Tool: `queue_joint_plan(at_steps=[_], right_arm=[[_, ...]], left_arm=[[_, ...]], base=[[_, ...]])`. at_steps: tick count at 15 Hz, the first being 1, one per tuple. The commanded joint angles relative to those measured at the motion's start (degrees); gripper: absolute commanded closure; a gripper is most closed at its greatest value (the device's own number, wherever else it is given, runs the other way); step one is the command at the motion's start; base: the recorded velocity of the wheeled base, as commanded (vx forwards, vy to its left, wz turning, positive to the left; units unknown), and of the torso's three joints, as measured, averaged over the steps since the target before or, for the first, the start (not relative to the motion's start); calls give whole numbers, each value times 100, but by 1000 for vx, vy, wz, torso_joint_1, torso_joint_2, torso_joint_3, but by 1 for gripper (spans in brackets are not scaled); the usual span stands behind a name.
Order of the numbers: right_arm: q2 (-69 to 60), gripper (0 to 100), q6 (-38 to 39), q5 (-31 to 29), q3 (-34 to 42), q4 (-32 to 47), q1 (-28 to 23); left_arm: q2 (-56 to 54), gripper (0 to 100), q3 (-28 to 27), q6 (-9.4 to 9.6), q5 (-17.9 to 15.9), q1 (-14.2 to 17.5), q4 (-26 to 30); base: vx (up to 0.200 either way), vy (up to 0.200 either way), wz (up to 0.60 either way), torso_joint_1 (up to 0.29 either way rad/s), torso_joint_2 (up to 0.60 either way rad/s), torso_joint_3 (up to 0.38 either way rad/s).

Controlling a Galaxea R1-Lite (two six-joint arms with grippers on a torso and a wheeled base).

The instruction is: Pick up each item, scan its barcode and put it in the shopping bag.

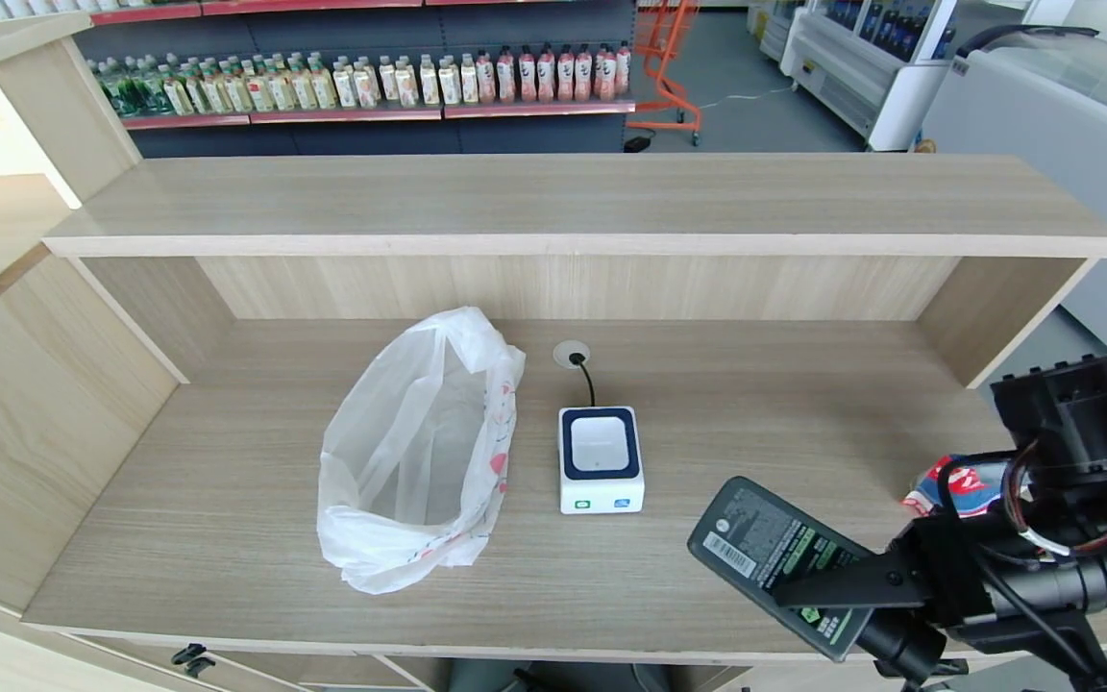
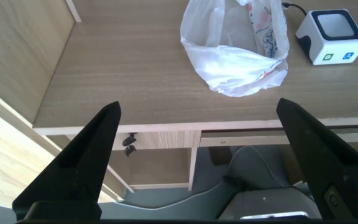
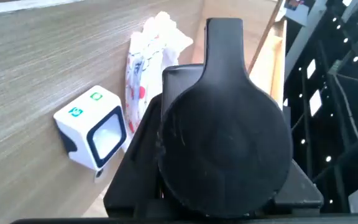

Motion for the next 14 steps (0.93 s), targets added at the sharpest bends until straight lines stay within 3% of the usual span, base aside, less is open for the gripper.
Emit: queue_joint_plan(at_steps=[1,4,11,14], right_arm=[[239,100,-458,112,-154,-35,169],[599,100,-458,1316,-189,-44,178],[485,100,-458,1377,-321,-88,248],[467,100,-458,1685,-330,-97,415]], left_arm=[[9,0,-4,0,1,-4,2],[9,0,-4,0,1,-4,2],[9,0,-4,0,1,-4,2],[0,0,5,0,1,-4,2]], base=[[0,0,0,0,0,0],[0,0,0,0,0,0],[0,0,0,0,0,0],[0,0,0,0,0,0]])
